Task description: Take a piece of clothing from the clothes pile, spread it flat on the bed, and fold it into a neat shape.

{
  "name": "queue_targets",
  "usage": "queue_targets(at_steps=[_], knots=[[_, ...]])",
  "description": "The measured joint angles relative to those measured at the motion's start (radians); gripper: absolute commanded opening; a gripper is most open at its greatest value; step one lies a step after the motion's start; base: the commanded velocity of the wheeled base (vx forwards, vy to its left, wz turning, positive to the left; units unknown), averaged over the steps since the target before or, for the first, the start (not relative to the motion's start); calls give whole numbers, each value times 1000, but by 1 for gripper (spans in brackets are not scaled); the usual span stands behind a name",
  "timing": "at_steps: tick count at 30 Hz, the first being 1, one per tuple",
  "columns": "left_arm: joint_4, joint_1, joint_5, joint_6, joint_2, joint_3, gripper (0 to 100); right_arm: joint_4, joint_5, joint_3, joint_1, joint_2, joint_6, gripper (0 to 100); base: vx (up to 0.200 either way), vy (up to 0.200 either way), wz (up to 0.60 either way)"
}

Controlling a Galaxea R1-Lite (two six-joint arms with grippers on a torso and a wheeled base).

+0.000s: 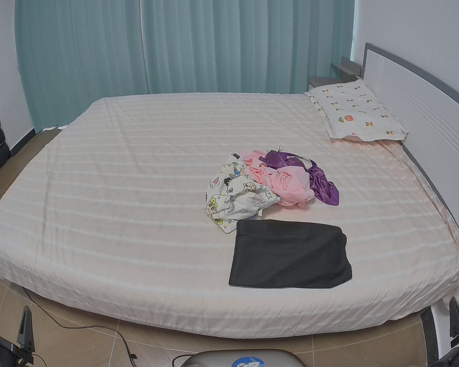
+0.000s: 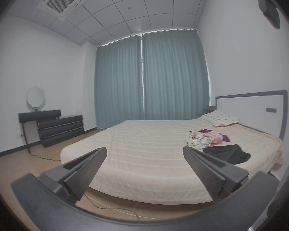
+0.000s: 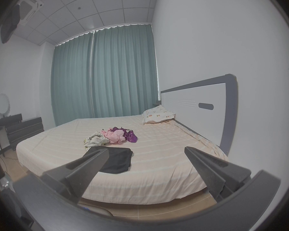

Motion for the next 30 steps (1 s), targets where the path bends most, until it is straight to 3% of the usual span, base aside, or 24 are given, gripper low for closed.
queue_targets(at_steps=[10, 16, 19, 23, 30], knots=[[49, -1, -145, 11, -7, 3, 100, -1, 55, 0, -1, -3, -25, 100, 0, 0, 0], [54, -1, -151, 19, -8, 2, 100, -3, 51, 1, 0, -3, -11, 100, 0, 0, 0], [53, -1, -153, 25, -8, 2, 100, -34, 32, 9, 0, -3, -59, 100, 0, 0, 0], [53, -1, -154, 26, -8, 2, 100, -92, 78, 21, 0, -3, -136, 100, 0, 0, 0], [53, -1, -156, 10, -8, 2, 100, -35, 117, 24, -1, -3, -47, 100, 0, 0, 0]])
